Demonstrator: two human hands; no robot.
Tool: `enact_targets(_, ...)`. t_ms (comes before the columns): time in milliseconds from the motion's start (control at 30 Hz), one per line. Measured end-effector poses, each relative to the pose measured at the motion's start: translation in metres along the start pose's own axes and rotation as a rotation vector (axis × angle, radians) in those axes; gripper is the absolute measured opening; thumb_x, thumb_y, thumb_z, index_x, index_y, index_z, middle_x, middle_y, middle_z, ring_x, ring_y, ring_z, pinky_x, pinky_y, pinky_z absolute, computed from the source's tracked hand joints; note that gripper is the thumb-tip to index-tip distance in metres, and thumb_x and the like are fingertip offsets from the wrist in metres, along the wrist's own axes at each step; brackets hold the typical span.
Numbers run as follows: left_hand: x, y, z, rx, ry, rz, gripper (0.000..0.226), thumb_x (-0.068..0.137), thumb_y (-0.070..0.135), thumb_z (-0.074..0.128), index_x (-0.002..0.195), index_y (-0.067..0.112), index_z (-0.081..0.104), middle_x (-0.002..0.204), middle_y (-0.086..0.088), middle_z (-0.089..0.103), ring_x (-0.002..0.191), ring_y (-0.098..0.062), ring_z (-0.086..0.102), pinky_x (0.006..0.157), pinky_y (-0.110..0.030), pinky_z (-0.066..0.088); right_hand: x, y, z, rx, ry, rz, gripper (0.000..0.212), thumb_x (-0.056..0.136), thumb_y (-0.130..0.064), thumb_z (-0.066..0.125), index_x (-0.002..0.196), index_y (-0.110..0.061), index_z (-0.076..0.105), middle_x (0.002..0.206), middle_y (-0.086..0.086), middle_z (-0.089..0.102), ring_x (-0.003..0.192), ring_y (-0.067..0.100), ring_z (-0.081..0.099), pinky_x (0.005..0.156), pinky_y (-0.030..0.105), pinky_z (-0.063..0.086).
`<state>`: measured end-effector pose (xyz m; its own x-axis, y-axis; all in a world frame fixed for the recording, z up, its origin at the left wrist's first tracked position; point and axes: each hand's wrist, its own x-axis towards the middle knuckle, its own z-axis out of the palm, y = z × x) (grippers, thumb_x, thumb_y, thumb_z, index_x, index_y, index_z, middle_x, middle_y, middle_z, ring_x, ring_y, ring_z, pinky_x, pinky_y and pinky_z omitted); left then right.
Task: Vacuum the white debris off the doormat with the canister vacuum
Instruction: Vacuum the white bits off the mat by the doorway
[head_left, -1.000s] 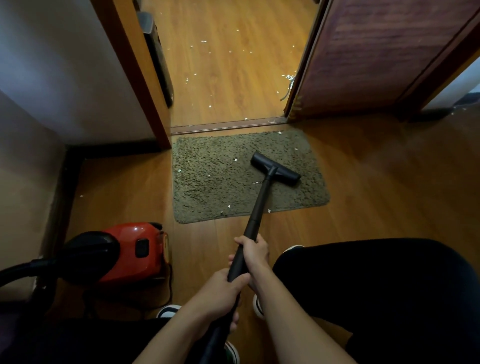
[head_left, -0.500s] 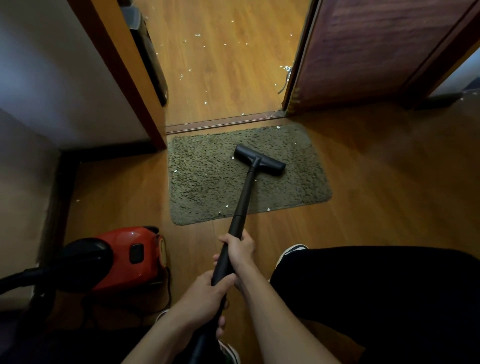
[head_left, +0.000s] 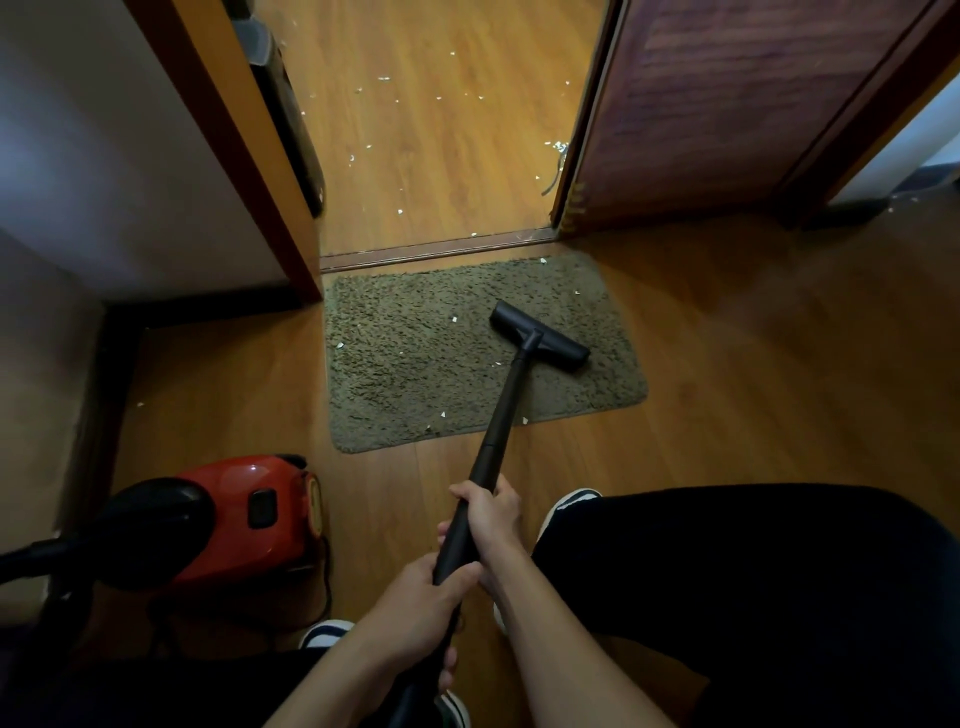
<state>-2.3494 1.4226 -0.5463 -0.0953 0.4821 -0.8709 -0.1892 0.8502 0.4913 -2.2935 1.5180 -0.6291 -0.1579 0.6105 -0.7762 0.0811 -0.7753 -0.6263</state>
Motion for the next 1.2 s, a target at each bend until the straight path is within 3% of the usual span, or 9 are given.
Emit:
enact_targets(233, -0.016, -0.015, -0.02, -0.02, 0.035, 0.023, 0.019, 0.104, 0.031, 0.05, 0.117, 0.017, 0.05, 0.068, -0.009, 0.053, 0.038, -0.017, 0.05, 0.037, -0.025, 0.045, -0.013, 0.016, 0.028, -0.021, -0.055, 0.012, 0.029, 0.092, -0.002, 0.062, 0.119, -0.01, 0.053, 0.077, 0.018, 0.061, 0.039, 0.022, 0.06, 0.039, 0.027, 0.049)
enact_targets(400, -0.015, -0.017, -0.016, -0.005, -0.012, 0.007, 0.021, 0.103, 0.033, 0.05, 0.118, 0.019, 0.049, 0.068, -0.008, 0.056, 0.04, -0.017, 0.052, 0.039, -0.026, 0.047, -0.017, 0.018, 0.02, -0.016, -0.015, 0.016, 0.042, 0.092, -0.003, 0.062, 0.132, -0.008, 0.049, 0.075, 0.017, 0.062, 0.039, 0.021, 0.06, 0.039, 0.027, 0.049)
enact_targets(633, 0.01, 0.014, 0.004, 0.022, -0.044, 0.007, 0.017, 0.103, 0.037, 0.048, 0.112, 0.022, 0.049, 0.079, -0.009, 0.053, 0.042, -0.012, 0.053, 0.041, -0.027, 0.048, 0.011, -0.012, -0.003, 0.0, 0.034, -0.016, 0.025, 0.094, -0.001, 0.062, 0.117, -0.003, 0.054, 0.065, 0.012, 0.055, 0.036, 0.02, 0.057, 0.037, 0.025, 0.047)
enact_targets(900, 0.04, 0.05, -0.012, -0.001, 0.016, 0.039, 0.015, 0.104, 0.034, 0.049, 0.11, 0.021, 0.051, 0.075, -0.008, 0.05, 0.04, -0.013, 0.049, 0.039, -0.025, 0.044, 0.052, -0.043, 0.02, -0.012, -0.005, -0.039, 0.018, 0.093, -0.002, 0.062, 0.108, -0.007, 0.054, 0.069, 0.016, 0.059, 0.038, 0.021, 0.059, 0.038, 0.026, 0.049)
enact_targets(1200, 0.025, 0.044, -0.037, -0.076, 0.077, 0.016, 0.019, 0.104, 0.035, 0.049, 0.114, 0.019, 0.052, 0.074, -0.008, 0.049, 0.04, -0.013, 0.047, 0.039, -0.024, 0.043, 0.048, -0.035, 0.056, -0.084, -0.08, -0.011, 0.03, 0.092, -0.001, 0.061, 0.121, -0.002, 0.052, 0.065, 0.015, 0.057, 0.036, 0.022, 0.059, 0.037, 0.026, 0.048)
